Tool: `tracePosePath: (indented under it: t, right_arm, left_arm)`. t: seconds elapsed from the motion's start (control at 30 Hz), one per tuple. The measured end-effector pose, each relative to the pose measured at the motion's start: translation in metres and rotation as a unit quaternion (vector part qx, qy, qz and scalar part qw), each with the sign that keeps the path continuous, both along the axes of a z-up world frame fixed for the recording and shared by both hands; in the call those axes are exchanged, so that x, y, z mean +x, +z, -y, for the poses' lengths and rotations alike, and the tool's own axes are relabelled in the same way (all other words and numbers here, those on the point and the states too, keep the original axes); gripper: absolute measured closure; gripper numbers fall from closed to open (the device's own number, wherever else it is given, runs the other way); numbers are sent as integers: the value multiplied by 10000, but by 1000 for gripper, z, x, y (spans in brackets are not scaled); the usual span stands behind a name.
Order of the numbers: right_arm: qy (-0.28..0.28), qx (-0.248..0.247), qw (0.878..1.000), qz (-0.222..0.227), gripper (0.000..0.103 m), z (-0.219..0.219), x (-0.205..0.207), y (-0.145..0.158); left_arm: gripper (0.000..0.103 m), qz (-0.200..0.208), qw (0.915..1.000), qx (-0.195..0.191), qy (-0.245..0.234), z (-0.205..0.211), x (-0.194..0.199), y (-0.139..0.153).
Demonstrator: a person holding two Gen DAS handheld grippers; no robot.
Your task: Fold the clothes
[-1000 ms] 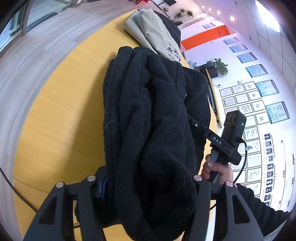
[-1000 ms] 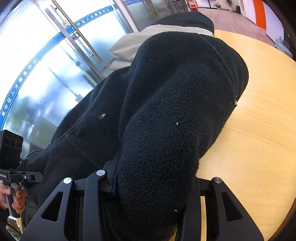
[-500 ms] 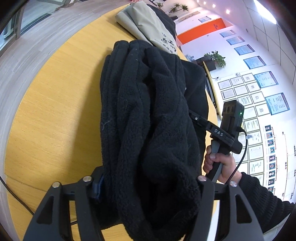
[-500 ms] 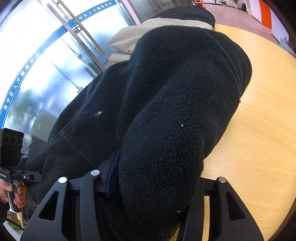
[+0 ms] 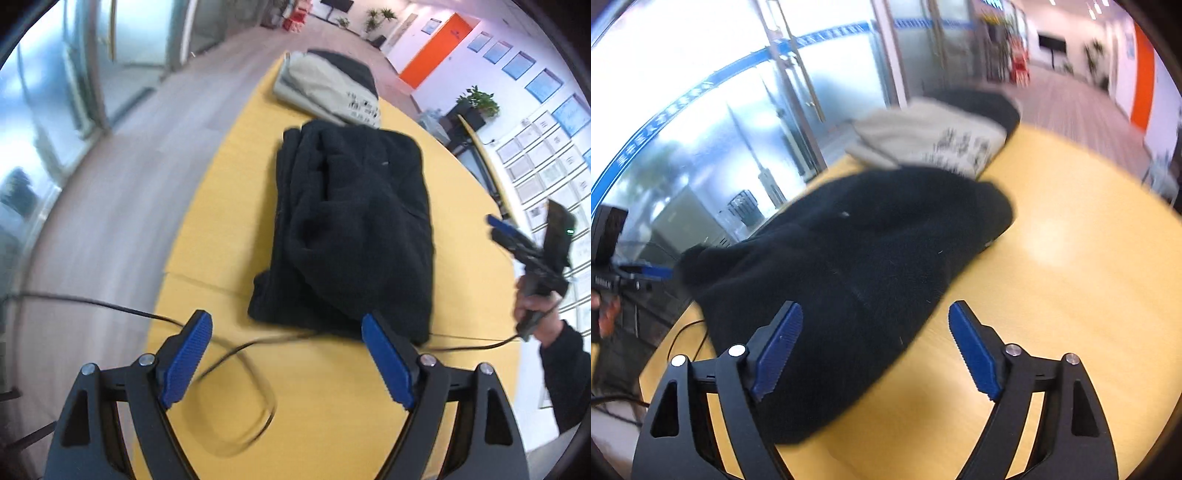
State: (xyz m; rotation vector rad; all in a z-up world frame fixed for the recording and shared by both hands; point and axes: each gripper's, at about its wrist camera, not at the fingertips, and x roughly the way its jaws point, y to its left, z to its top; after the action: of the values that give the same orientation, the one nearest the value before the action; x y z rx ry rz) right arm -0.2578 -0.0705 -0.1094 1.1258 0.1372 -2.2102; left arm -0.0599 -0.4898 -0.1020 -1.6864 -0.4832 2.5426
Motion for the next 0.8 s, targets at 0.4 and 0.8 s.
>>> tracePosePath:
  t: [0.4, 0.8]
  right_arm:
    - [331, 490, 9982, 31, 2, 75, 140, 104]
    - [-85, 1611, 9856, 512, 3, 118, 155, 70]
  left_arm:
    - [5, -362, 9957, -821, 218, -129, 44, 80]
    - [5, -244, 9832, -1734, 507, -167, 17, 67]
